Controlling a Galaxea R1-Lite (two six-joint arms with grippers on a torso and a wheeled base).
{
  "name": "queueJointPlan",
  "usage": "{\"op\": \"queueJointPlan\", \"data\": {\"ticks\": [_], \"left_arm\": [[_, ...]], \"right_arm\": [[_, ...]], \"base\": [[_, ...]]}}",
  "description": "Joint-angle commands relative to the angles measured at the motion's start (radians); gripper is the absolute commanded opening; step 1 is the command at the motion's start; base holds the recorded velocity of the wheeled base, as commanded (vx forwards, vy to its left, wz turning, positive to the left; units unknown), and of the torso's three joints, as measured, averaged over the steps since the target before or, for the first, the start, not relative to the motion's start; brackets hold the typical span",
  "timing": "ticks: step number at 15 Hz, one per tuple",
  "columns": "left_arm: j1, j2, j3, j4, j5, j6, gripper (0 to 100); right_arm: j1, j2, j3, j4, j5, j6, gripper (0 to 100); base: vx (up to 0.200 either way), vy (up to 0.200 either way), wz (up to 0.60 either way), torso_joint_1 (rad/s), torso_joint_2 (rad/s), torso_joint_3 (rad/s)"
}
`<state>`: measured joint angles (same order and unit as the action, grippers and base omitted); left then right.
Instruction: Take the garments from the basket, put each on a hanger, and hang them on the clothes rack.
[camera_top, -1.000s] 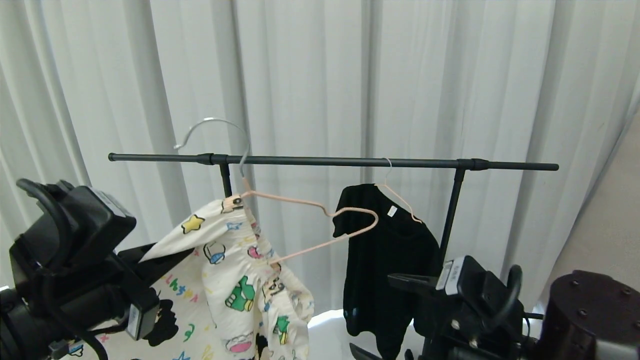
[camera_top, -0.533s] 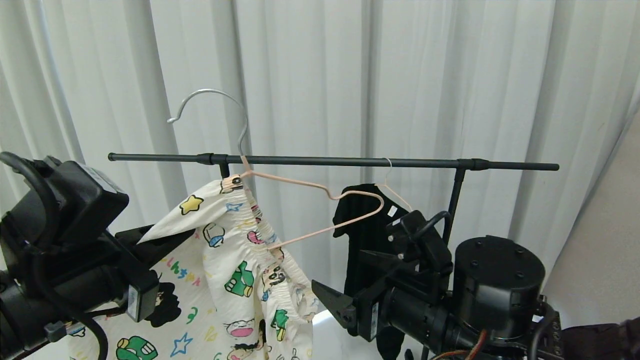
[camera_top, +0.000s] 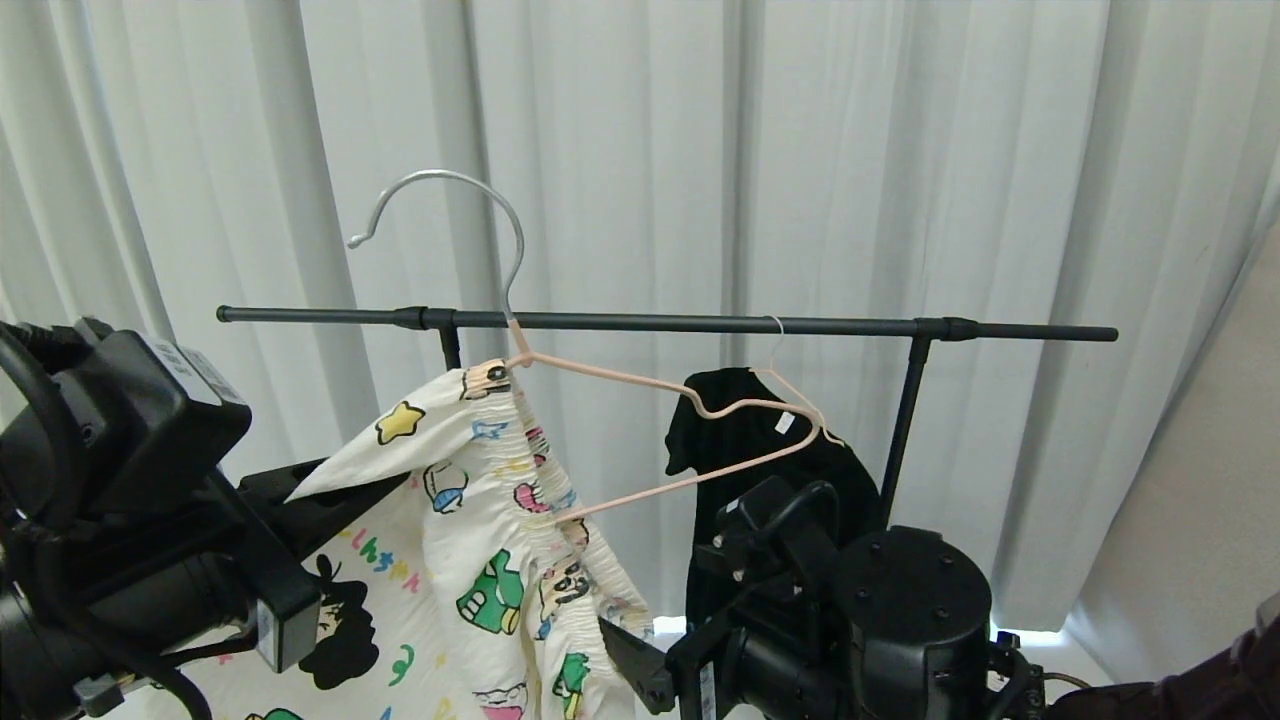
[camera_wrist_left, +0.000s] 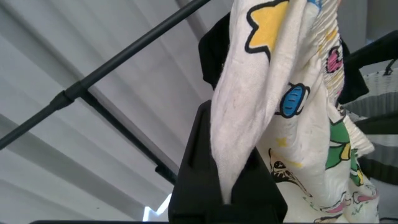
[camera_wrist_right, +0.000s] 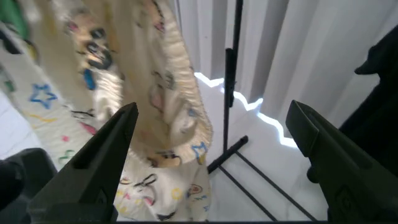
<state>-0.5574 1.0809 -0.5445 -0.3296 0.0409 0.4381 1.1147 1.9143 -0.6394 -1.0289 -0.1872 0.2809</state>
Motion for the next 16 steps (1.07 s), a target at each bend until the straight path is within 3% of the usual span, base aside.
{"op": "queueJointPlan", "data": {"ticks": [1, 4, 8, 12, 16], "left_arm": [[-0.002, -0.002, -0.002, 0.0, 0.001, -0.001, 0], [0.001, -0.01, 0.001, 0.0, 0.002, 0.001, 0], [0.027, -0.053, 0.078, 0.0, 0.004, 0.001, 0], [0.04, -0.11, 0.136, 0.0, 0.004, 0.007, 0], [0.044, -0.15, 0.222, 0.0, 0.004, 0.025, 0]], "right_arm": [[-0.003, 0.02, 0.01, 0.0, -0.011, 0.0, 100], [-0.035, 0.017, 0.104, 0.0, -0.061, -0.008, 100], [-0.205, 0.015, 0.152, -0.002, -0.116, -0.203, 100], [-0.346, 0.014, 0.156, -0.013, -0.123, -0.296, 100], [-0.385, -0.011, 0.156, -0.066, -0.11, -0.338, 100]], "base": [[0.0, 0.0, 0.0, 0.0, 0.0, 0.0], [0.0, 0.0, 0.0, 0.0, 0.0, 0.0], [0.0, 0.0, 0.0, 0.0, 0.0, 0.0], [0.0, 0.0, 0.0, 0.0, 0.0, 0.0], [0.0, 0.0, 0.0, 0.0, 0.0, 0.0]]}}
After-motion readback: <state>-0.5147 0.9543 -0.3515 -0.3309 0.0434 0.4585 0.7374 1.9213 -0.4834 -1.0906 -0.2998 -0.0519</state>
